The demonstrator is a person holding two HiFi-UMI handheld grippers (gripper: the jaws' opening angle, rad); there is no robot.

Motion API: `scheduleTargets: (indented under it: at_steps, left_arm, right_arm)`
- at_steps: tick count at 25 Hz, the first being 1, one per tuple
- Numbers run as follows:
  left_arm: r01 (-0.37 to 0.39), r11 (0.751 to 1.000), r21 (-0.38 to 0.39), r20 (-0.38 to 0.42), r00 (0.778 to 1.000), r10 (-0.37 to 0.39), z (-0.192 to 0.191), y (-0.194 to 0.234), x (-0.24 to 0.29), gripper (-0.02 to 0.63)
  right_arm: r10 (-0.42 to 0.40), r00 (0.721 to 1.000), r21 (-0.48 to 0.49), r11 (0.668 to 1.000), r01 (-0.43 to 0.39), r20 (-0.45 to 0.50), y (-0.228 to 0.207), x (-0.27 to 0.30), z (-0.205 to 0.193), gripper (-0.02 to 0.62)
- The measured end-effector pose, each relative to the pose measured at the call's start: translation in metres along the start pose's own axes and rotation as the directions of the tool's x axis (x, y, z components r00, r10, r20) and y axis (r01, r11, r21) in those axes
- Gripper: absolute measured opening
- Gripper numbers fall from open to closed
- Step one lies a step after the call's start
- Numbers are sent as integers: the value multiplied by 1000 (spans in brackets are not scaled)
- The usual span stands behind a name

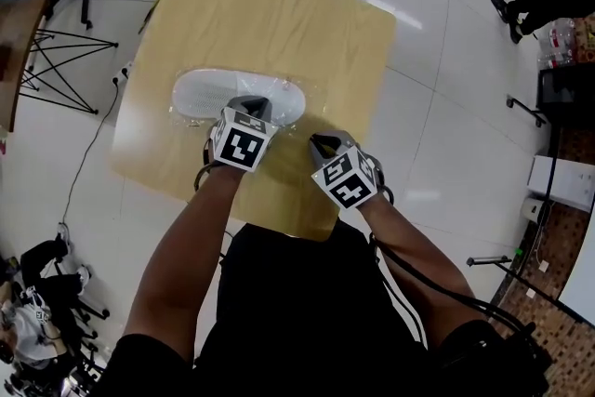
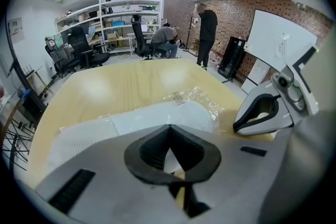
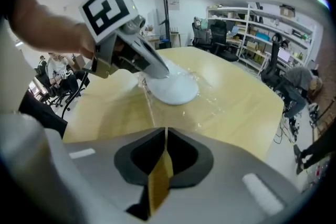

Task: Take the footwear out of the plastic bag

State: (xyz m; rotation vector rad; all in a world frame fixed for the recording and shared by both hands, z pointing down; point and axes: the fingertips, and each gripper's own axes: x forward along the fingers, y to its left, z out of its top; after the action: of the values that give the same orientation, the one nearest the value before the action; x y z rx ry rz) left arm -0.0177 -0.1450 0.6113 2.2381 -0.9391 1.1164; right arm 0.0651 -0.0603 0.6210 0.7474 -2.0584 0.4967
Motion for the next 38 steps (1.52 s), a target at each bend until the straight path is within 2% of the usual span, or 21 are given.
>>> scheduleTargets:
  at_steps: [5,7,10,12,15,18,21,24,28,30,34,38]
  left_arm:
    - [4,1000,-10,23,1000,-4,0,-1,-1,9]
    - [-3,1000,-12,37,999,3,0,1,-2,9]
    - [-11,1000,-21,42,999,12,0,2,-1,9]
    - [-11,1000,-24,35,999,12,0,2,-1,9]
    - [-2,1000,-31,23,1000,3,-1,2,-1,9]
    - [0,999,-37,22,1000,1,0,0,-1,9]
    - [-3,999,-39,29,1000,5,1,0,-1,9]
    - [-2,999,-42,26,1000,3,-1,2,-1,9]
    - [-2,999,-43,22,1000,3,-2,3,-1,9]
    - [-3,999,-43,25,1000,4,-3,3,-1,9]
    - [-16,999,-28,28,999,17,-3,3,-2,9]
    - [-14,1000,-21,29,999,15,1,2,-2,9]
  right_arm:
    - [17,1000,95,995,-15,-19,-8,-27,-31,16]
    - [-12,999,112,994,8,33,-27,-31,-17,12]
    - [-95,991,75,993,88,97,-70,-20,19,12]
    - [-133,985,55,990,128,111,-95,-7,41,20]
    - [-145,984,13,989,144,101,-110,8,58,29]
    - [-122,990,-63,990,126,68,-109,17,55,29]
    - [-95,993,-94,990,101,66,-110,21,47,28]
    - [-84,993,-77,993,90,86,-113,20,44,31]
    - [-158,983,-17,987,160,92,-124,5,41,32]
    - [-116,984,-16,993,120,136,-106,0,49,31]
    - [-2,994,-145,989,19,112,-56,14,48,37]
    - [-1,995,-102,995,11,97,-55,12,26,40]
